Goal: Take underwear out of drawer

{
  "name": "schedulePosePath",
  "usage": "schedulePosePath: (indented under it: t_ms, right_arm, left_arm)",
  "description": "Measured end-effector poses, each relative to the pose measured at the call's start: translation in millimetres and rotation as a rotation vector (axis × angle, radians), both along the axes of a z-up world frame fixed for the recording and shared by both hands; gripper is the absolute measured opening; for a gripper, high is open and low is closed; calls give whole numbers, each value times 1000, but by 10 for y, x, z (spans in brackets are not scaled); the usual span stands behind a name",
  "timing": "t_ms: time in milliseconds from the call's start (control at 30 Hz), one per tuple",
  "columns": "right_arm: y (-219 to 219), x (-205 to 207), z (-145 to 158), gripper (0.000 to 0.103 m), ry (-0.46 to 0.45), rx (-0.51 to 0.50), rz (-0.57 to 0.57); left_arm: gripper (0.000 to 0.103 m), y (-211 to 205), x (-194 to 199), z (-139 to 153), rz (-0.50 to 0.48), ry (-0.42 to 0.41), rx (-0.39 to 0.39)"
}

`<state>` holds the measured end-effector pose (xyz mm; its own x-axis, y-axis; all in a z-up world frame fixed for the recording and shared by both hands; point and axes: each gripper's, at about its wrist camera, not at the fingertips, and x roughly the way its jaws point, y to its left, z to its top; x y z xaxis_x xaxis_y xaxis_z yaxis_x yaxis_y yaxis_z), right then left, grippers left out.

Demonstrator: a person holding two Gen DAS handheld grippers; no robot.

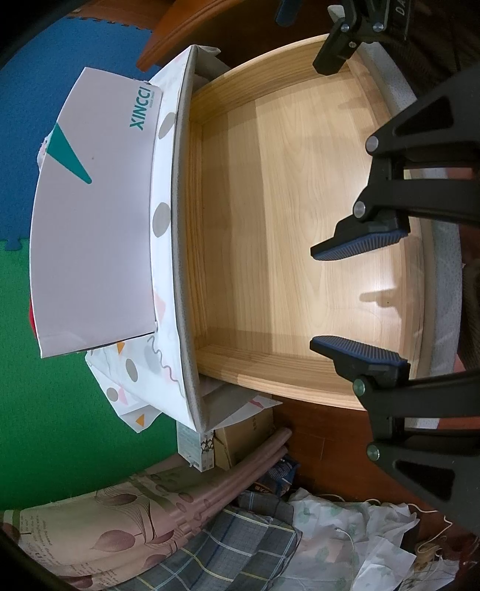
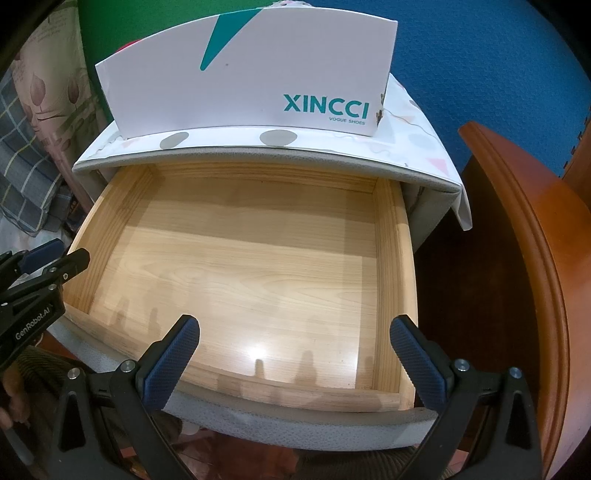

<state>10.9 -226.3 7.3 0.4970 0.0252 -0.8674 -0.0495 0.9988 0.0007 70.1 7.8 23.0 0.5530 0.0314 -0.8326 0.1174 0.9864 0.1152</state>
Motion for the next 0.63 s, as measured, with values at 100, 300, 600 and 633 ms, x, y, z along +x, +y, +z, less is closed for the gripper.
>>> schedulePosePath:
  t_ms: [100, 300, 600, 633]
  right_arm:
    - [5, 0, -2, 102, 1, -1, 2]
    - [11, 3, -7, 102, 4, -4, 1]
    - [23, -1, -15, 102, 6, -10, 2]
    - [21, 4, -16, 102, 6, -10, 2]
  left_arm:
    - [43, -3, -3, 3, 3, -4, 0]
    - [43, -10, 13, 10, 3, -5, 2]
    - [43, -27, 20, 33, -5, -15, -1]
    - [43, -24, 16, 34, -4, -15, 0]
